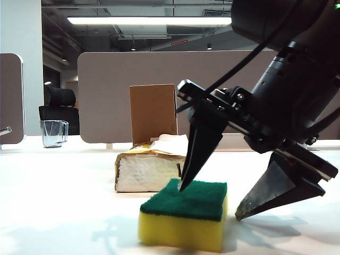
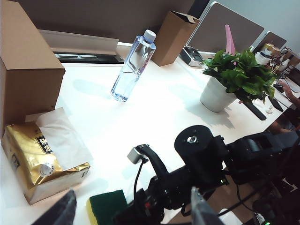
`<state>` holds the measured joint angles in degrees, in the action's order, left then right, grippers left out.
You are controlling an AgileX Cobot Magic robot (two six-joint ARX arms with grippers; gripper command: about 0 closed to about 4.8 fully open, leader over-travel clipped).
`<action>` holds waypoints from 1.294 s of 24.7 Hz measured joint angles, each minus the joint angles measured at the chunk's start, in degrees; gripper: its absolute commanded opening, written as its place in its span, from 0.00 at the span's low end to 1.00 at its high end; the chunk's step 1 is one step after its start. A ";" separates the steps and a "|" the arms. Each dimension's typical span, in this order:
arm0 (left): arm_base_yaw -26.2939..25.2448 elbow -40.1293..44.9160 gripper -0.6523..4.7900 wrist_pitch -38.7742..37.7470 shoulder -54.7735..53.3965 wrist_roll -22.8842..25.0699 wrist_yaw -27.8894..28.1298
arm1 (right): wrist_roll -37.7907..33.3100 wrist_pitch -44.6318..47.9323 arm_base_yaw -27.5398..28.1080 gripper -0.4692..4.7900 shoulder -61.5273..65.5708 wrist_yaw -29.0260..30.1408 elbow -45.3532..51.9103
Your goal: Move the sponge from left to right to wipe the table, avoiding obstacles on the table, and finally reaching the bottle of mineral water.
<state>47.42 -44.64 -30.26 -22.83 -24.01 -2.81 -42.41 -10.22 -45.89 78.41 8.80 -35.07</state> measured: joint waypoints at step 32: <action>0.00 -2.80 0.69 0.35 0.02 2.16 0.50 | 0.44 4.17 -0.74 0.08 4.44 -3.21 -0.63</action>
<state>47.42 -47.44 -29.91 -22.81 -21.85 -2.31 -41.98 -6.04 -46.63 82.85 5.58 -35.70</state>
